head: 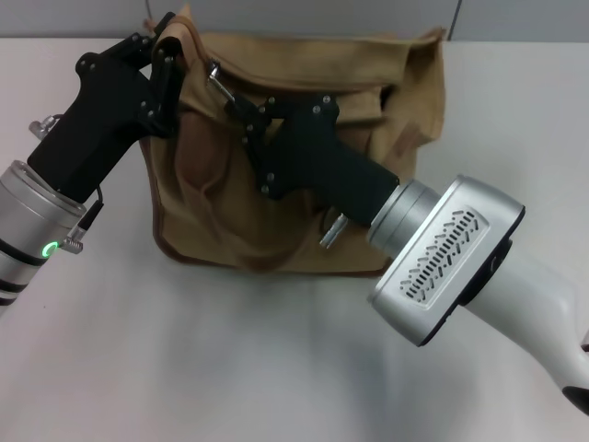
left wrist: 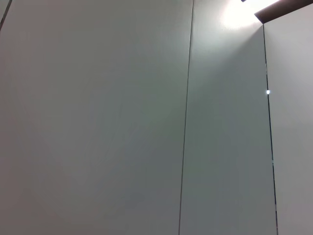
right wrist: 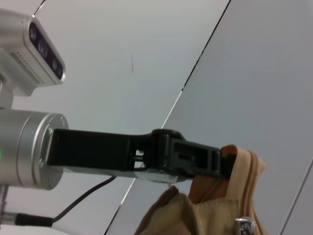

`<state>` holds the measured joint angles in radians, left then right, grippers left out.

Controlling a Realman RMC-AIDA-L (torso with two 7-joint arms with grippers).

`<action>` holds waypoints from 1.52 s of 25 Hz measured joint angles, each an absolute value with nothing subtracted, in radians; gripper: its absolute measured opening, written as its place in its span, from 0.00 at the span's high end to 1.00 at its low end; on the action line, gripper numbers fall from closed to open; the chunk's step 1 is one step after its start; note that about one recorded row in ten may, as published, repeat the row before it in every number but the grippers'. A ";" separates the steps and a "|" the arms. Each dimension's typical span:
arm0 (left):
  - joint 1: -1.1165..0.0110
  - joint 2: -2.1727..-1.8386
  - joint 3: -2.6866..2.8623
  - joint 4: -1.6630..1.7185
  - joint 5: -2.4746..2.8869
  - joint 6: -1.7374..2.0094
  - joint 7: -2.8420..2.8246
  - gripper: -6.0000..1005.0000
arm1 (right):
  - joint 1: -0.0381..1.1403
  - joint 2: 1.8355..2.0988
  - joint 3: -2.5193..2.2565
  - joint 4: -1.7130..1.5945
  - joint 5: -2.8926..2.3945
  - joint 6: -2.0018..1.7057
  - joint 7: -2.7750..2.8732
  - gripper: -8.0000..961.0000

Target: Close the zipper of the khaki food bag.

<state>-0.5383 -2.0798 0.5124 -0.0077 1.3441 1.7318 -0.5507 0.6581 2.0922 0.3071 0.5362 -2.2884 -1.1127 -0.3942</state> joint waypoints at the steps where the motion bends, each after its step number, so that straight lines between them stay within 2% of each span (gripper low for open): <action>1: -0.538 -2.080 0.512 -0.008 1.344 1.732 -0.551 0.97 | 0.659 2.092 0.310 0.536 -2.289 -1.114 -0.394 0.99; 22: -0.542 -2.080 0.516 -0.011 1.347 1.731 -0.551 0.97 | 0.675 2.092 0.317 0.535 -2.288 -1.107 -0.357 0.90; 33: -0.546 -2.080 0.520 -0.012 1.347 1.730 -0.551 0.97 | 0.698 2.092 0.318 0.547 -2.289 -1.055 -0.317 0.83; 38: -0.546 -2.080 0.520 -0.012 1.347 1.729 -0.551 0.97 | 0.723 2.092 0.319 0.537 -2.288 -1.033 -0.246 0.77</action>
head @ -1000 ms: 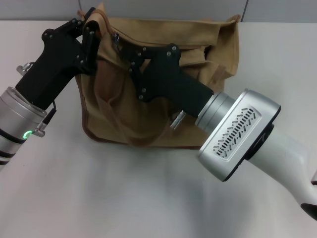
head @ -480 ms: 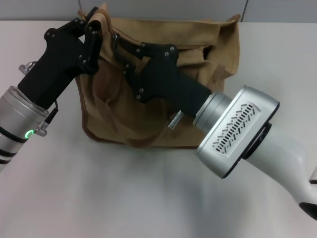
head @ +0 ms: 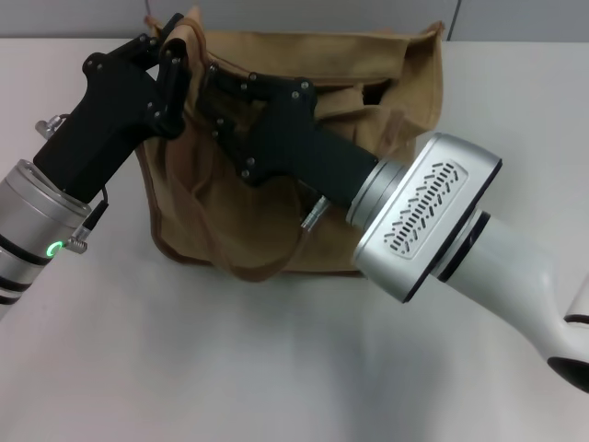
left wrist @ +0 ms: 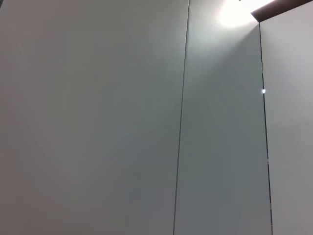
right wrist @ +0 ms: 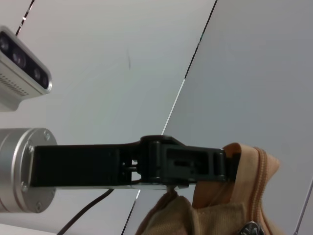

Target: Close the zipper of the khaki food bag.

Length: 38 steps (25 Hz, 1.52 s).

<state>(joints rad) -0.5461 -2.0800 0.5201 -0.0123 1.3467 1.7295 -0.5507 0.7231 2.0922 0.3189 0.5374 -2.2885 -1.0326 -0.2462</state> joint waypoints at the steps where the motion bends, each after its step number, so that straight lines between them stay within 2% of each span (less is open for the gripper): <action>1: -0.546 -2.080 0.520 -0.012 1.347 1.729 -0.551 0.97 | 0.724 2.092 0.319 0.536 -2.288 -1.032 -0.244 0.76; 14: -0.546 -2.080 0.517 -0.012 1.347 1.728 -0.551 0.97 | 0.722 2.087 0.318 0.541 -2.321 -1.038 -0.176 0.63; 24: -0.546 -2.080 0.515 -0.012 1.346 1.716 -0.549 0.97 | 0.719 2.082 0.413 0.510 -2.496 -1.038 0.047 0.62; 30: -0.545 -2.080 0.514 -0.012 1.346 1.715 -0.549 0.97 | 0.700 2.082 0.450 0.519 -2.537 -1.051 0.058 0.56; 38: -0.545 -2.080 0.513 -0.012 1.345 1.714 -0.549 0.97 | 0.713 2.084 0.469 0.527 -2.547 -1.041 0.059 0.56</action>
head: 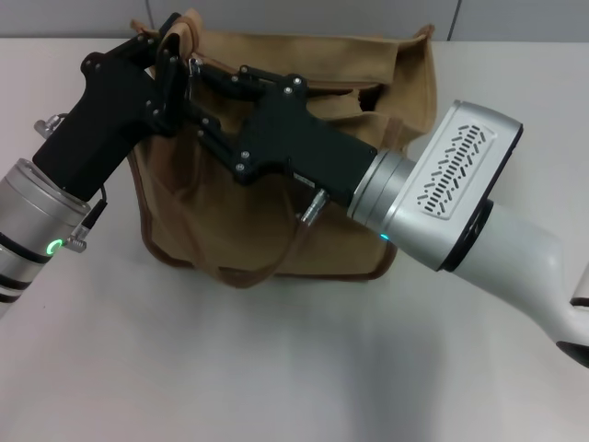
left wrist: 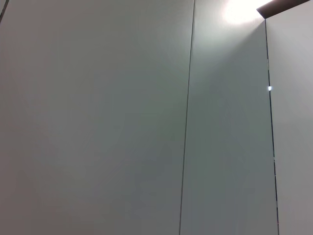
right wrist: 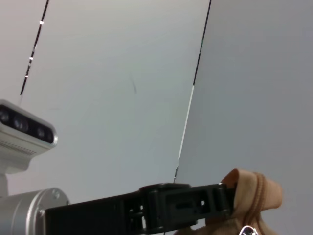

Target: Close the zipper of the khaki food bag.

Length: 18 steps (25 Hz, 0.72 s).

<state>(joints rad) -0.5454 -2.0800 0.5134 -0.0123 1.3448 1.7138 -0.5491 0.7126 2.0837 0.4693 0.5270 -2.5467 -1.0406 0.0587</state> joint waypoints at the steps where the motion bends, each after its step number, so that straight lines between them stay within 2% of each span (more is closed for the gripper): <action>1: -0.546 -2.080 0.513 -0.012 1.345 1.713 -0.549 0.97 | 0.713 2.084 0.472 0.526 -2.547 -1.041 0.059 0.56; 5: -0.549 -2.080 0.513 -0.012 1.346 1.712 -0.549 0.97 | 0.713 2.087 0.475 0.523 -2.547 -1.041 0.059 0.57; 11: -0.551 -2.080 0.513 -0.012 1.345 1.706 -0.546 0.97 | 0.716 2.088 0.476 0.522 -2.547 -1.035 0.058 0.76; 18: -0.553 -2.080 0.512 -0.012 1.343 1.699 -0.543 0.97 | 0.725 2.087 0.479 0.521 -2.548 -1.008 0.082 0.88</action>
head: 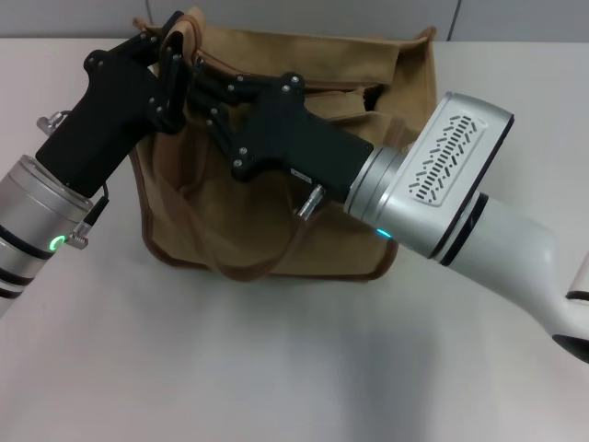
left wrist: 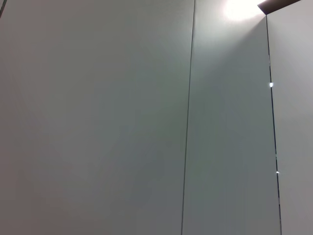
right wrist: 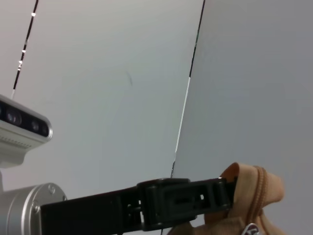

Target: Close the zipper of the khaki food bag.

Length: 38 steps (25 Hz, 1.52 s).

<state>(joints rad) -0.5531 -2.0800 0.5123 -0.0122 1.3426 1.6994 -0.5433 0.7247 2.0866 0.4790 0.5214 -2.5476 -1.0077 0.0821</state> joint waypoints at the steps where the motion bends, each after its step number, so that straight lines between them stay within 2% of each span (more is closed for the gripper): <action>1: -0.553 -2.080 0.512 -0.012 1.342 1.699 -0.543 0.97 | 0.726 2.086 0.480 0.521 -2.548 -1.007 0.094 0.89; 4: -0.554 -2.080 0.512 -0.012 1.341 1.699 -0.542 0.97 | 0.728 2.084 0.484 0.521 -2.549 -1.006 0.132 0.94; 9: -0.554 -2.080 0.512 -0.011 1.341 1.699 -0.542 0.97 | 0.729 2.082 0.487 0.522 -2.569 -1.009 0.190 0.76; 12: -0.556 -2.080 0.512 -0.009 1.340 1.708 -0.546 0.97 | 0.728 2.081 0.491 0.525 -2.585 -1.013 0.221 0.69; 22: -0.570 -2.080 0.502 -0.002 1.339 1.743 -0.553 0.97 | 0.690 2.079 0.503 0.530 -2.587 -1.095 0.284 0.69; 31: -0.569 -2.080 0.502 -0.008 1.344 1.737 -0.554 0.97 | 0.665 2.061 0.563 0.514 -2.715 -1.166 0.461 0.69; 38: -0.567 -2.080 0.504 -0.011 1.346 1.734 -0.554 0.97 | 0.675 2.067 0.666 0.473 -2.871 -1.161 0.634 0.70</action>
<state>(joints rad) -0.5666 -2.0800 0.5042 -0.0108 1.3459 1.7338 -0.5538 0.6747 2.0668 0.6658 0.4727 -2.8710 -1.1609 0.6340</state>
